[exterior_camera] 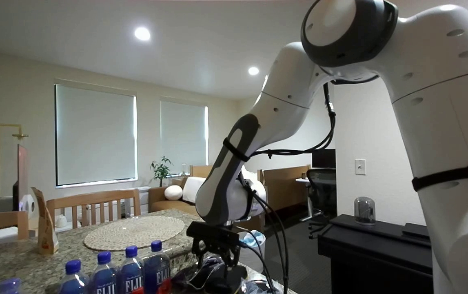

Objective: Remove the black pump from the plastic bag and put it on the top counter

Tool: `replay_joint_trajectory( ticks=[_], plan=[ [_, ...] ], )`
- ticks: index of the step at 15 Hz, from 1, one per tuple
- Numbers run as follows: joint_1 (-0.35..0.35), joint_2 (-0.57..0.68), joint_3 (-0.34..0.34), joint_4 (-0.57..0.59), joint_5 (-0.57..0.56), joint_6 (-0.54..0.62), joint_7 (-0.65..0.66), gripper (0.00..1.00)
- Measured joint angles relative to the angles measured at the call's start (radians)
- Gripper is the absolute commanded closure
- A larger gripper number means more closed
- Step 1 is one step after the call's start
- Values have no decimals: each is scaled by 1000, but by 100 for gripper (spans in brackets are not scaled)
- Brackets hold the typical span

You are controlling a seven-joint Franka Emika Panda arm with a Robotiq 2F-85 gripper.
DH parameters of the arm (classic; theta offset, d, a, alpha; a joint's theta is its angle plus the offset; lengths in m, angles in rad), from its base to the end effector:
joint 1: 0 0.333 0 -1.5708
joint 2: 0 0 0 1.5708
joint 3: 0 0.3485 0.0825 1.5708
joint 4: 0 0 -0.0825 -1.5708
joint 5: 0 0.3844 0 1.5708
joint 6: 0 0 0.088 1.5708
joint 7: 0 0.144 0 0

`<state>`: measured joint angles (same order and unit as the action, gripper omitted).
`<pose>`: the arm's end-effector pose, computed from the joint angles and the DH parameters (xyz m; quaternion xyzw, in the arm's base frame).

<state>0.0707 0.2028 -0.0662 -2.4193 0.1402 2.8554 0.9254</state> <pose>0.5321 -0.0042 0.2454 -0.8598 0.4968 -0.0949 0.0711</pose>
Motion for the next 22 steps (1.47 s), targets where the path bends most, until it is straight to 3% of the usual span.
replay_joint_trajectory(
  ticks=[5, 13, 22],
  plan=[
    [11, 20, -34, 21, -8, -3, 24, 72],
    [48, 8, -41, 23, -24, -3, 43, 52],
    [53, -49, -40, -67, -25, -3, 43, 51]
  ],
)
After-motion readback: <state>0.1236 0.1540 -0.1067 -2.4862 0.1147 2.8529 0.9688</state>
